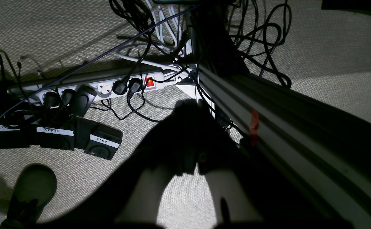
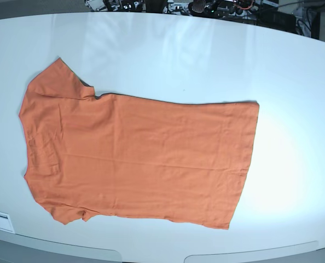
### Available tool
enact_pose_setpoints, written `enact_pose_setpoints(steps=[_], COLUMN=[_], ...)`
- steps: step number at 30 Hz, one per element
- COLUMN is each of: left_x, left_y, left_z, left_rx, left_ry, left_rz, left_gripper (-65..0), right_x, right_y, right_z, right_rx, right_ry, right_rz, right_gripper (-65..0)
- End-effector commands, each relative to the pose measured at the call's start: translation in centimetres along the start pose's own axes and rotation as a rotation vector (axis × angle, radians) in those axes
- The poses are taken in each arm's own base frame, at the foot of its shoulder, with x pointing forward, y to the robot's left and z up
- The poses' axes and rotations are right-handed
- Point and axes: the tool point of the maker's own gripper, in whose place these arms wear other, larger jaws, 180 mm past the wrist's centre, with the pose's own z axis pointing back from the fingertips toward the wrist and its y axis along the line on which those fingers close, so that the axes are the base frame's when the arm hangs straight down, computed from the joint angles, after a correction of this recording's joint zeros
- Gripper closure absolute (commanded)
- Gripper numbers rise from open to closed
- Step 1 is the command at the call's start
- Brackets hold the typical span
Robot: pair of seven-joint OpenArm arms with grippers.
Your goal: Fold the T-shirt properly
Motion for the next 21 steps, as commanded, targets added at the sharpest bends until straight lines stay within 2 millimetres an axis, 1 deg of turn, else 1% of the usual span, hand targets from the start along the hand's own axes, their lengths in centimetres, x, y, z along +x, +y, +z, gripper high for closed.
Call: enact_pose_setpoints(steps=[1, 9, 15, 21], left_x=[0.6, 0.6, 0.6, 0.4], left_y=[-0.2, -0.3, -1.6, -1.7], left_z=[0.0, 0.0, 0.0, 0.1], left_rx=[-0.009, -0.01, -0.082, -0.089], left_ry=[-0.024, -0.024, -0.023, -0.021], left_rz=[-0.004, -0.004, -0.004, -0.003], left_gripper=[0.0, 0.0, 0.0, 0.0], right_x=[1.0, 1.2, 1.2, 1.2], right_y=[-0.1, -0.4, -0.4, -0.4], right_z=[0.1, 0.1, 0.1, 0.1], right_rx=[-0.004, -0.021, -0.021, -0.021], right_ry=[-0.022, -0.023, -0.023, -0.023], right_rz=[0.001, -0.002, -0.002, -0.002], right_gripper=[0.0, 0.0, 0.0, 0.0])
